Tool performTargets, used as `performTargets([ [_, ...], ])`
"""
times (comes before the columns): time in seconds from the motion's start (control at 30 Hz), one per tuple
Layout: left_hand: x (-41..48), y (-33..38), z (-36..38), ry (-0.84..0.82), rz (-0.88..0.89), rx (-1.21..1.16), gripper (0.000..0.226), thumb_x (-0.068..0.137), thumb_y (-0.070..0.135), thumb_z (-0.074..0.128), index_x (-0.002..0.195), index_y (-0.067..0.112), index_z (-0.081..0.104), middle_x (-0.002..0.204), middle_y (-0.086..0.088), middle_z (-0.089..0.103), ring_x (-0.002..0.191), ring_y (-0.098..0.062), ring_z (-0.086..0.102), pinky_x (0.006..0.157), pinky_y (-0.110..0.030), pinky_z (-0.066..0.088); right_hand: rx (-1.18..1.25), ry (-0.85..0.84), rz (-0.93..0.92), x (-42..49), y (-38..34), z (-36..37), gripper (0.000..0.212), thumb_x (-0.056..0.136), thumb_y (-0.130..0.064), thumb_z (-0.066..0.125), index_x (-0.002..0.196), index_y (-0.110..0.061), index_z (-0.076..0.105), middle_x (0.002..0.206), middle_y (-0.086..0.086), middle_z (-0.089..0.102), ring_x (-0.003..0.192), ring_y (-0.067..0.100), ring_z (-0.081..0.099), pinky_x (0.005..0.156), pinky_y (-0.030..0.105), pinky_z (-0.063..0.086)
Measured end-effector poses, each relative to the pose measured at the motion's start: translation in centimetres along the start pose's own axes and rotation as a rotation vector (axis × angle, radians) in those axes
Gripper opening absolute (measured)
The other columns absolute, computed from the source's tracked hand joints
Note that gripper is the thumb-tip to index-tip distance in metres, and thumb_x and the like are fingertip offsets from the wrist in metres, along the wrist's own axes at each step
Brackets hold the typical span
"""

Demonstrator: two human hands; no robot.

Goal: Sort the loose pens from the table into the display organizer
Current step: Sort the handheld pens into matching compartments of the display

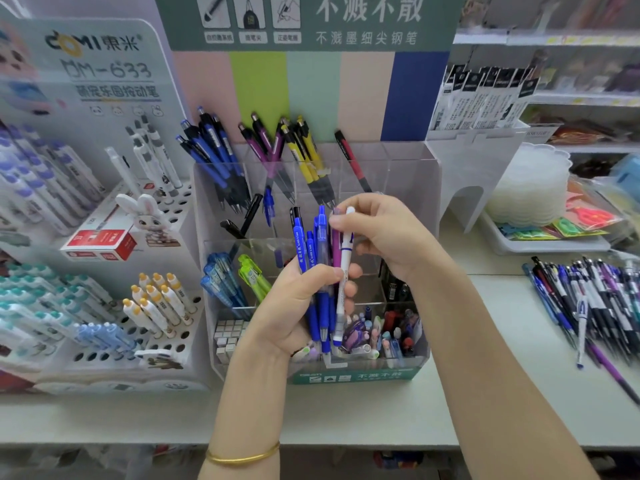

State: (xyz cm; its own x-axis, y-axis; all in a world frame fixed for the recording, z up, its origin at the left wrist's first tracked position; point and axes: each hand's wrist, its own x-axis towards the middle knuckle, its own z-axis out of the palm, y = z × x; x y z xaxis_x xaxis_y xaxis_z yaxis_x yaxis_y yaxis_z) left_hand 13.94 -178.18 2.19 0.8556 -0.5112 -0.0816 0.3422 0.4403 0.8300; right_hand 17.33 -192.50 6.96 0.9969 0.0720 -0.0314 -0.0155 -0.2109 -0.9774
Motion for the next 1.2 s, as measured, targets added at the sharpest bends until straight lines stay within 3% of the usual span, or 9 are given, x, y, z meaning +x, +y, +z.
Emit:
performTargets([
  [0.17,-0.4,0.8,-1.1,0.115,0.048,0.084,0.023,0.074,0.002,0.055,0.097,0.002,0.057,0.077,-0.008,0.058,0.055,-0.012,0.053,0.048,-0.024,0.046,0.292,0.227,-0.215,2.5,-3.8,1.2,0.011,0.093,-0.005,0.057,0.090,-0.016,0.059,0.077,-0.004,0.061,0.062,0.004,0.058,0.060,0.020,0.051],
  [0.23,-0.4,1.5,-1.6,0.171,0.082,0.038,0.028,0.076,-0.002,0.057,0.104,0.000,0.053,0.076,-0.006,0.061,0.057,-0.012,0.056,0.050,-0.024,0.048,0.363,0.342,-0.378,3.9,-5.4,1.8,0.013,0.093,-0.003,0.056,0.090,-0.016,0.058,0.081,-0.001,0.061,0.066,0.006,0.060,0.064,0.025,0.055],
  [0.33,-0.5,2.4,-2.0,0.207,0.110,-0.033,0.030,0.083,-0.008,0.057,0.110,0.001,0.050,0.071,-0.004,0.063,0.060,-0.013,0.062,0.054,-0.026,0.054,0.239,0.504,-0.645,5.6,-7.1,3.0,0.011,0.091,-0.003,0.056,0.092,-0.014,0.056,0.084,-0.004,0.059,0.078,0.009,0.062,0.074,0.036,0.058],
  [0.47,-0.6,3.1,-1.9,0.177,0.143,-0.053,0.029,0.083,-0.006,0.059,0.109,0.002,0.050,0.075,-0.005,0.062,0.061,-0.014,0.061,0.052,-0.024,0.052,-0.074,0.556,-0.775,7.9,-7.7,5.2,0.009,0.088,0.000,0.058,0.095,-0.003,0.057,0.080,-0.010,0.056,0.074,-0.002,0.056,0.075,0.024,0.052],
  [0.7,-0.7,3.7,-2.4,0.129,0.134,-0.158,0.033,0.076,0.001,0.056,0.109,0.003,0.057,0.083,-0.006,0.066,0.059,-0.011,0.057,0.052,-0.022,0.050,-0.679,0.465,-0.652,10.4,-6.9,7.0,0.016,0.087,-0.016,0.065,0.102,-0.012,0.062,0.094,0.000,0.068,0.095,0.025,0.058,0.078,0.034,0.046],
  [0.83,-0.8,3.9,-2.8,0.107,0.128,-0.173,0.036,0.076,0.002,0.055,0.113,0.002,0.057,0.090,-0.008,0.069,0.062,-0.012,0.059,0.053,-0.022,0.051,-1.006,0.420,-0.545,10.9,-7.1,7.1,0.028,0.090,-0.031,0.063,0.115,-0.017,0.066,0.116,0.006,0.057,0.113,0.028,0.045,0.083,0.034,0.041],
  [1.0,-0.7,3.9,-3.2,0.047,0.159,-0.152,0.034,0.080,0.002,0.056,0.113,0.006,0.060,0.096,-0.010,0.069,0.064,-0.012,0.060,0.055,-0.023,0.052,-0.597,0.507,-0.661,6.5,-5.7,5.2,0.016,0.087,-0.016,0.064,0.103,-0.012,0.069,0.092,0.002,0.061,0.084,0.017,0.055,0.077,0.027,0.043],
  [1.1,-0.5,3.2,-3.1,0.037,0.163,-0.135,0.037,0.080,0.004,0.056,0.117,0.008,0.058,0.094,-0.009,0.068,0.063,-0.012,0.059,0.055,-0.023,0.051,-0.415,0.275,-0.400,2.9,-3.8,4.1,0.009,0.092,-0.025,0.061,0.094,-0.018,0.065,0.083,-0.005,0.062,0.068,0.008,0.056,0.067,0.027,0.049],
  [1.2,-0.1,2.0,-2.8,0.066,0.153,-0.060,0.044,0.080,0.006,0.058,0.124,0.008,0.054,0.095,-0.011,0.068,0.063,-0.013,0.059,0.057,-0.024,0.051,-0.224,0.232,-0.166,1.2,-2.2,3.0,0.029,0.088,-0.034,0.065,0.111,-0.019,0.055,0.088,-0.002,0.060,0.053,0.002,0.056,0.048,0.019,0.045],
])
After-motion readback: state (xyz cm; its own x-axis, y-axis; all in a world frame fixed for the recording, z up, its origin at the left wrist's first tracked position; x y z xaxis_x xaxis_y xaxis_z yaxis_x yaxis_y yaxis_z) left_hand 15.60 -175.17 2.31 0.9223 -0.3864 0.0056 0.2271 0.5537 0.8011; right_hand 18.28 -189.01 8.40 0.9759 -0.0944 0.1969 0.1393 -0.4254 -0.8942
